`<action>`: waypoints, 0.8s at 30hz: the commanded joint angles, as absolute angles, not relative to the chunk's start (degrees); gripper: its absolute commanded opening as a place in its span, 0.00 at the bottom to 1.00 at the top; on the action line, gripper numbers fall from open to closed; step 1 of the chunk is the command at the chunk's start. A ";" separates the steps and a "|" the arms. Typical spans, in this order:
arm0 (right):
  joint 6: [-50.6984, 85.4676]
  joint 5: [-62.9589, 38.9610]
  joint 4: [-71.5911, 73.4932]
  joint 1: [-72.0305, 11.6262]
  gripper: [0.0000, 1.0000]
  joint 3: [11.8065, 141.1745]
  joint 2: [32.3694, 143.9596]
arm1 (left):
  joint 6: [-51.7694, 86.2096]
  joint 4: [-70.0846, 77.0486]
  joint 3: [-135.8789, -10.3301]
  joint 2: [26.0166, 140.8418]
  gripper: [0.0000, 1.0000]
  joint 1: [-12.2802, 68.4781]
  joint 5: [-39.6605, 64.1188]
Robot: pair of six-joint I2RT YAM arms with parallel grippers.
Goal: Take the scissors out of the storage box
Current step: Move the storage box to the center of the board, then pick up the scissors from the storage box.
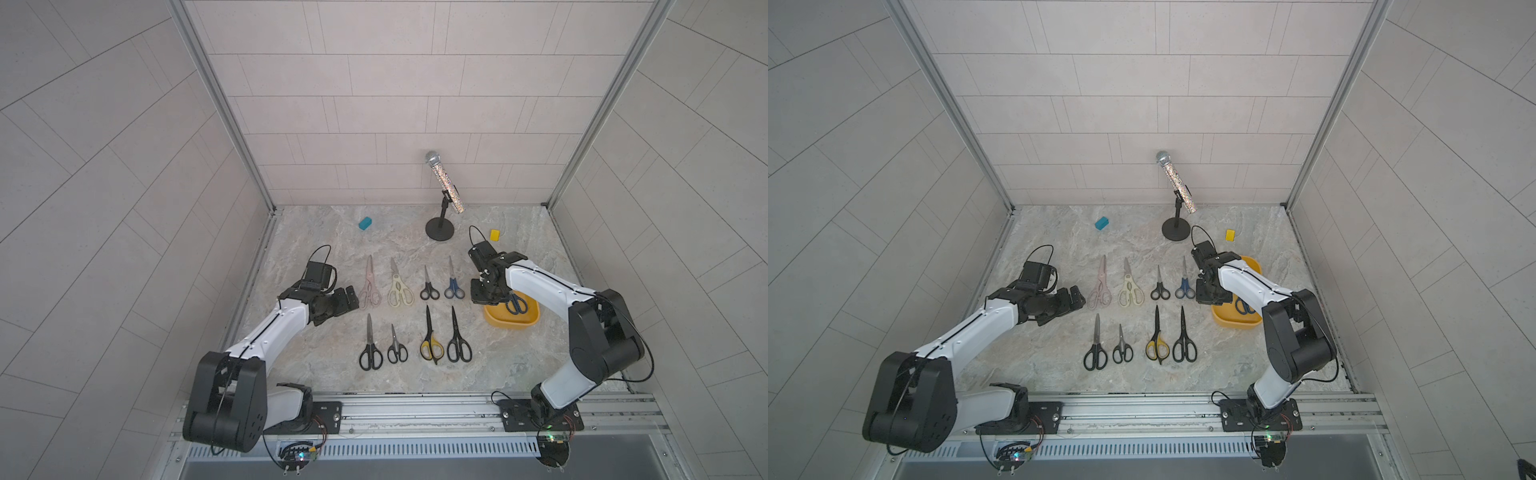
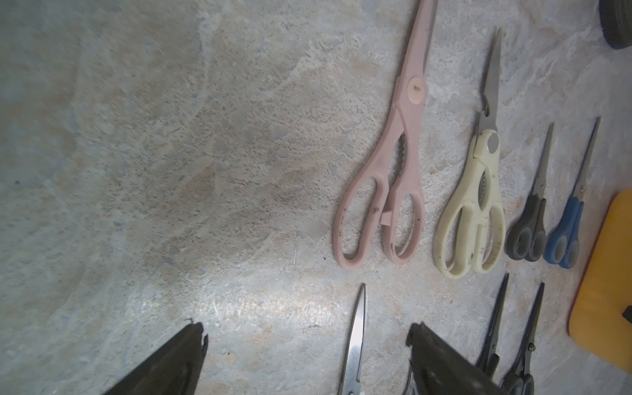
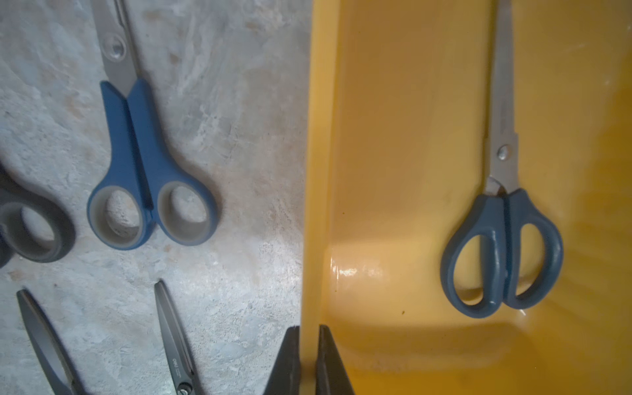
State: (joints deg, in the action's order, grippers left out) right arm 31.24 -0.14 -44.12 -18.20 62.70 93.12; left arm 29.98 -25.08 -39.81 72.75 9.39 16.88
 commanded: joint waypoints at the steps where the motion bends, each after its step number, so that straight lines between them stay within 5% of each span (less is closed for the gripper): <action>1: 30.09 -1.18 -40.25 -16.05 0.06 65.44 96.07 | 29.62 -24.96 -39.20 72.82 1.00 9.27 16.50; 7: 28.74 -2.64 -40.14 -12.71 0.08 74.98 105.01 | 29.44 -25.27 -39.29 73.04 1.00 9.25 16.72; 11: 28.49 -2.85 -42.34 -11.63 0.26 80.66 107.48 | 29.44 -25.18 -39.29 72.87 1.00 9.24 16.87; 24: 25.84 -0.44 -45.40 -4.31 0.31 77.22 95.83 | 30.73 -25.53 -40.17 72.84 1.00 9.46 20.75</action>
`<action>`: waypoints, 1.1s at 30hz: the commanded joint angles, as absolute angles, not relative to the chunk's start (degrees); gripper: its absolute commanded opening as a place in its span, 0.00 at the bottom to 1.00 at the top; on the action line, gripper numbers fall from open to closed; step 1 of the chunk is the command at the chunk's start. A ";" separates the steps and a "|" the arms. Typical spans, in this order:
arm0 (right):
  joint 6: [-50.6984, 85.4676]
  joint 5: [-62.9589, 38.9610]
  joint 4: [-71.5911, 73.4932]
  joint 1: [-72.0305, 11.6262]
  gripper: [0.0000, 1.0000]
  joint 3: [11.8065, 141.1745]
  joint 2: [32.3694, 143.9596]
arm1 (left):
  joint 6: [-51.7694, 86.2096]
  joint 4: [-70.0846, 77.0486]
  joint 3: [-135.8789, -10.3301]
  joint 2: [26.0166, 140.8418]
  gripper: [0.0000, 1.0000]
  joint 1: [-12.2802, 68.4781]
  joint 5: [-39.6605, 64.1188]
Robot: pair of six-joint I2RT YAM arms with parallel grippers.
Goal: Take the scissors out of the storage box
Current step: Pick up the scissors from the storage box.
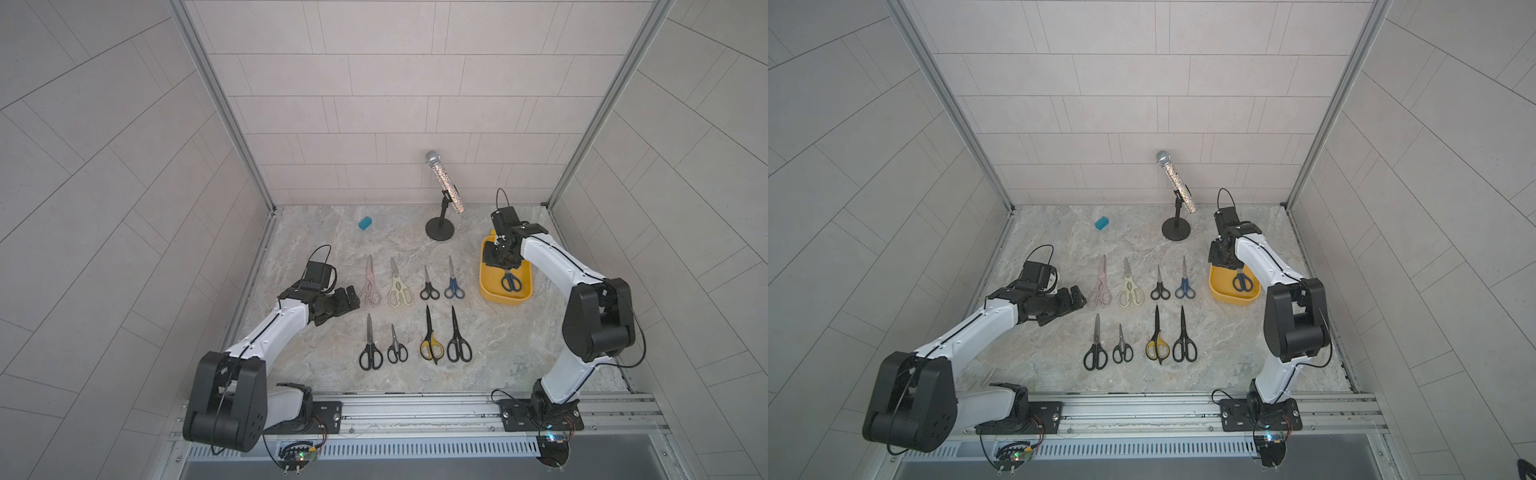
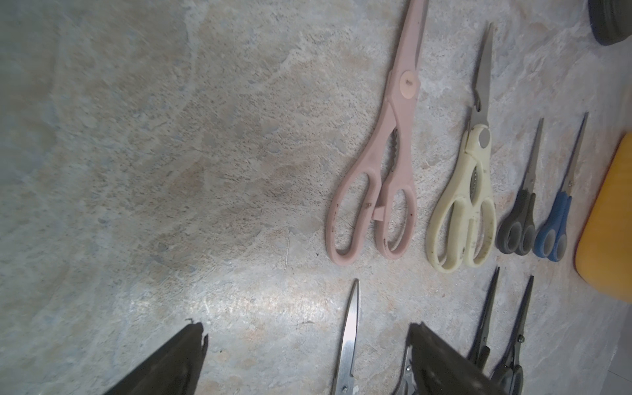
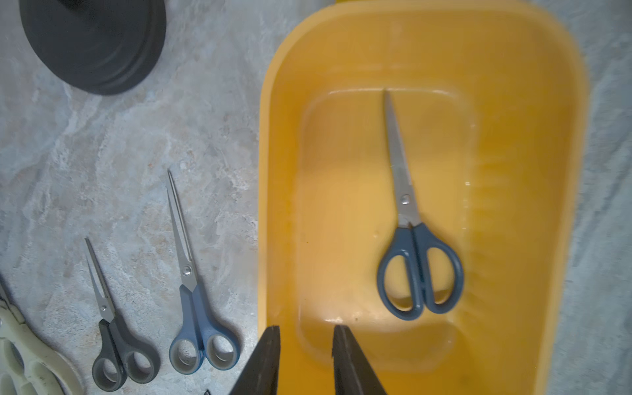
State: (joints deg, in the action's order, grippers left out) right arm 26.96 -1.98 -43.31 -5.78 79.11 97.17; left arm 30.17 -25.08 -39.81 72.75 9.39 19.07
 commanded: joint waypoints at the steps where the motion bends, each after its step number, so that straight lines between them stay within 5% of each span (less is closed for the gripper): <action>1: 25.63 -0.65 -45.35 -3.60 0.31 76.52 95.97 | 30.84 -25.79 -40.69 73.02 1.00 9.65 21.24; 23: 23.82 -4.80 -37.81 1.67 0.30 74.34 109.15 | 26.65 -33.19 -50.77 76.64 1.00 16.75 15.03; 33: 23.65 -5.55 -37.19 1.84 0.22 74.97 112.40 | 27.57 -33.88 -50.98 76.03 1.00 16.80 13.81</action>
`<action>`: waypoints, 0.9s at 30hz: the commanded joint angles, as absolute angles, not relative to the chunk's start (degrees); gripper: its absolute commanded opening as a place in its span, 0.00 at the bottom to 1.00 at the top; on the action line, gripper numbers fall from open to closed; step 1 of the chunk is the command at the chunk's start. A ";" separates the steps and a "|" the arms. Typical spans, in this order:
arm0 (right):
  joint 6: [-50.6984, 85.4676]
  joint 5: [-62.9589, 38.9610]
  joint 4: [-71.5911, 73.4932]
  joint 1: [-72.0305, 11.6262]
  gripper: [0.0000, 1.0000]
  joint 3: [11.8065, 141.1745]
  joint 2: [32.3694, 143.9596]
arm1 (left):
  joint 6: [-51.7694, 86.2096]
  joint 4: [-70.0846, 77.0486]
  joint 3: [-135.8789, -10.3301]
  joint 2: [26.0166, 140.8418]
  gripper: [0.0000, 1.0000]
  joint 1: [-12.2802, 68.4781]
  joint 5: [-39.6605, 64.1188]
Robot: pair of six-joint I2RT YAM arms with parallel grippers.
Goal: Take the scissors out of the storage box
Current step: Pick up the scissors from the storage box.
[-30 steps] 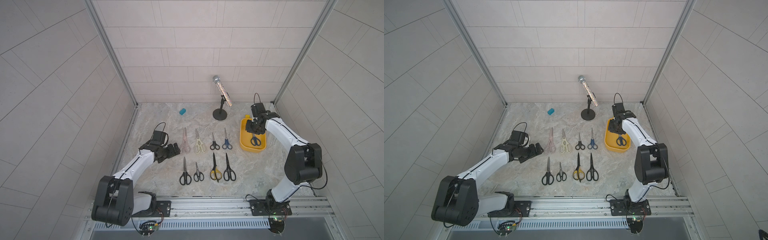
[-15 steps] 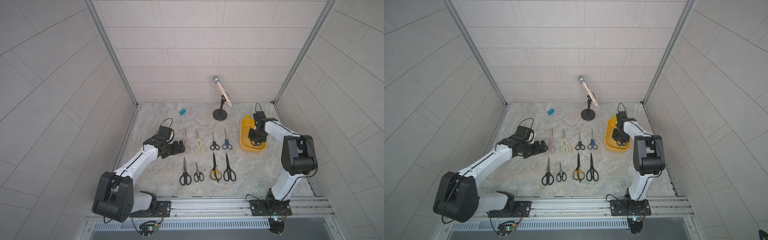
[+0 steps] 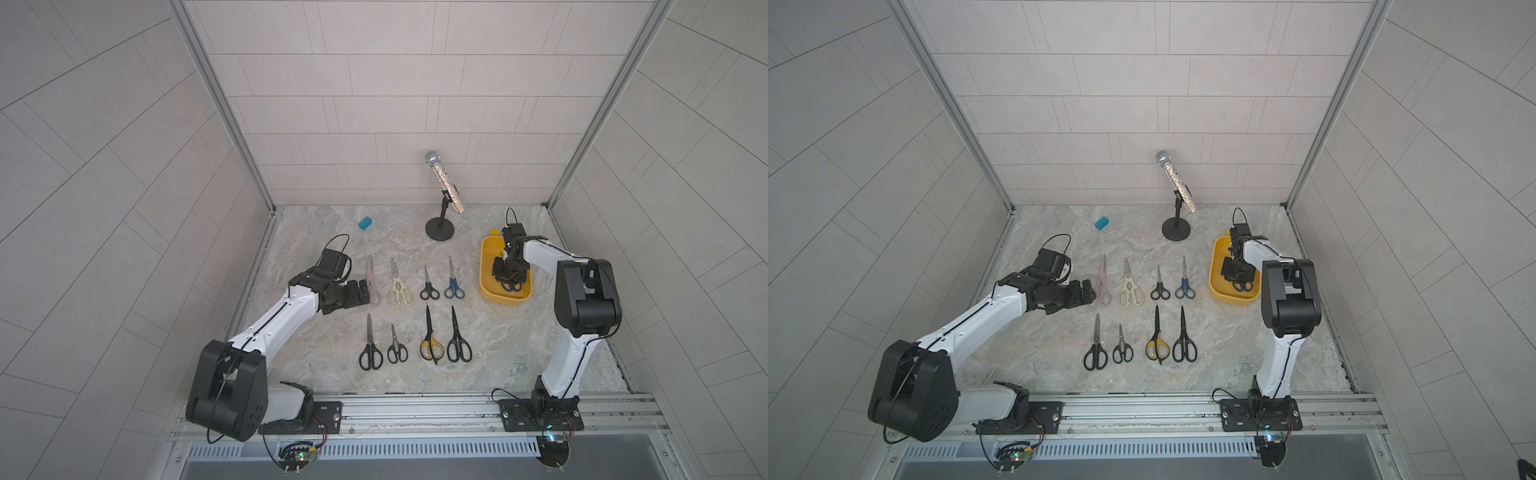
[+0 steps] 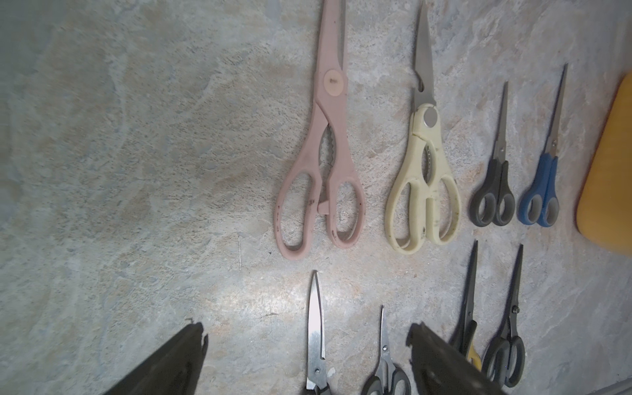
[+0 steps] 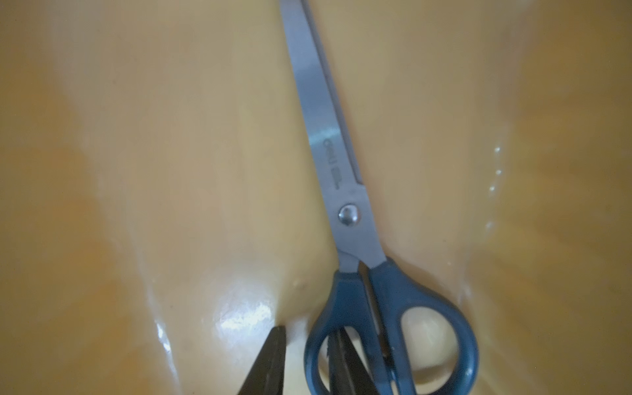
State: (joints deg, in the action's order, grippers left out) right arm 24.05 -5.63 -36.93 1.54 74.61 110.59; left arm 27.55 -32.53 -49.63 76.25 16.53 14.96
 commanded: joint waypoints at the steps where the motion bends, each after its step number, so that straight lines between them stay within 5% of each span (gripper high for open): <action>1: 23.69 -5.54 -37.09 1.92 0.20 74.97 112.58 | 27.66 -33.92 -50.93 75.94 1.00 16.81 13.80; 13: 23.37 -5.35 -38.00 2.36 0.00 75.36 107.55 | 28.63 -33.44 -49.71 75.06 1.00 16.80 12.31; 27: 26.51 -6.36 -44.82 2.75 0.00 75.92 96.41 | 29.90 -32.13 -48.45 74.19 1.00 15.88 11.49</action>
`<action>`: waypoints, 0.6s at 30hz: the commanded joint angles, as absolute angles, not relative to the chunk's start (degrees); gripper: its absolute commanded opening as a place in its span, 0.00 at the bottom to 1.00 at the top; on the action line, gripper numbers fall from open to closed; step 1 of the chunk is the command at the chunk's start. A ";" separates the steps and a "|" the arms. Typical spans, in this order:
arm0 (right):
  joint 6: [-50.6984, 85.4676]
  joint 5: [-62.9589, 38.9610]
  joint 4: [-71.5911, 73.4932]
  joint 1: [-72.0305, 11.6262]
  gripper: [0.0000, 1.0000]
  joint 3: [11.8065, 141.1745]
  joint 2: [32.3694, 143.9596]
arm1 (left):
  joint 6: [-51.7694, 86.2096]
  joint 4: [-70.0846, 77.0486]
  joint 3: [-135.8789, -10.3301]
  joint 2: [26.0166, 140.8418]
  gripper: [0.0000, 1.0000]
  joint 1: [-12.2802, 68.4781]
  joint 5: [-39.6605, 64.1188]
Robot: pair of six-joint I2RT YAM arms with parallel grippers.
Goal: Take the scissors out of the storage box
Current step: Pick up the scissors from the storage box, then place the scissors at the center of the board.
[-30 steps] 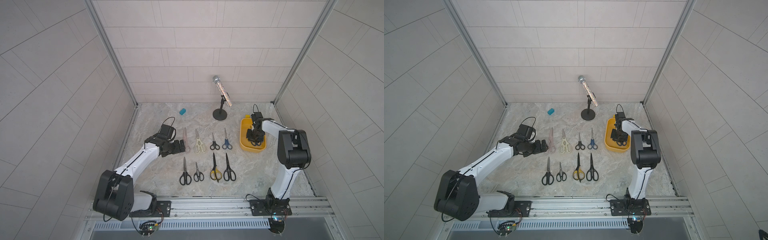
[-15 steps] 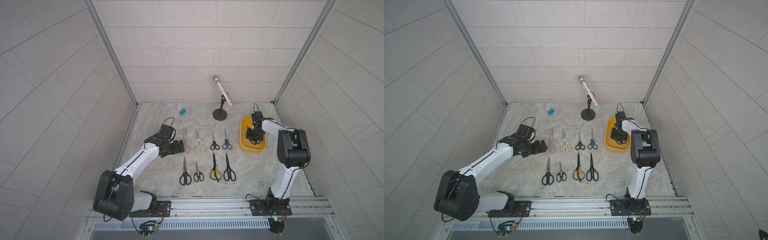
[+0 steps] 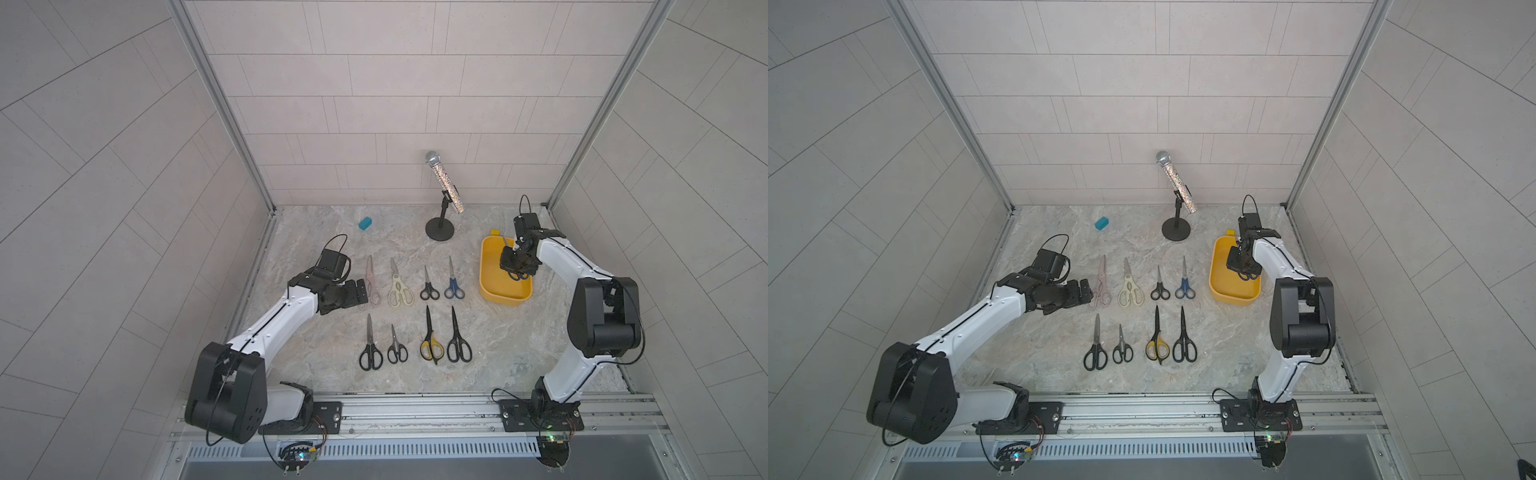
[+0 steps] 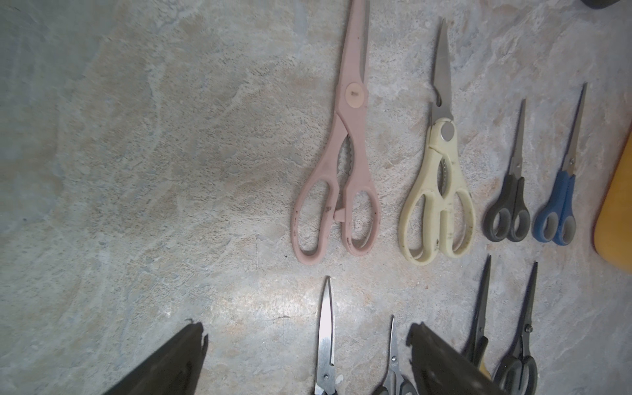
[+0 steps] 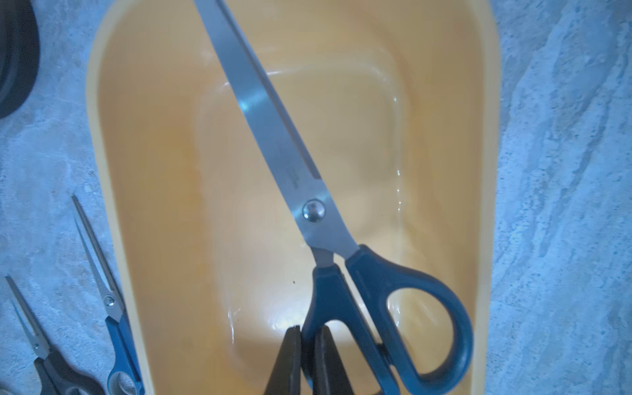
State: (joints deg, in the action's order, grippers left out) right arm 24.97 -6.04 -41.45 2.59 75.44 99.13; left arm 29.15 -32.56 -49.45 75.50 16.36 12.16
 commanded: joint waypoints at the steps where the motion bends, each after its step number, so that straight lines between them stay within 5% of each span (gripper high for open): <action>1: 26.96 -7.14 -45.12 2.75 0.00 75.70 95.51 | 30.03 -32.07 -48.32 74.18 1.00 15.78 11.73; 7: 29.85 -10.12 -46.57 -0.03 0.00 70.15 85.71 | 30.46 -30.82 -47.08 74.49 1.00 15.12 12.83; 18: 42.09 -8.96 -52.47 -18.09 0.00 57.06 64.89 | 30.18 -28.19 -41.83 74.38 1.00 11.95 15.94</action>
State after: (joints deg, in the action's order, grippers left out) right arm 36.14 -10.33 -48.84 -15.86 59.57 69.06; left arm 30.02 -29.28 -43.88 75.31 13.17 13.98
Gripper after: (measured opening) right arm 0.093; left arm 0.998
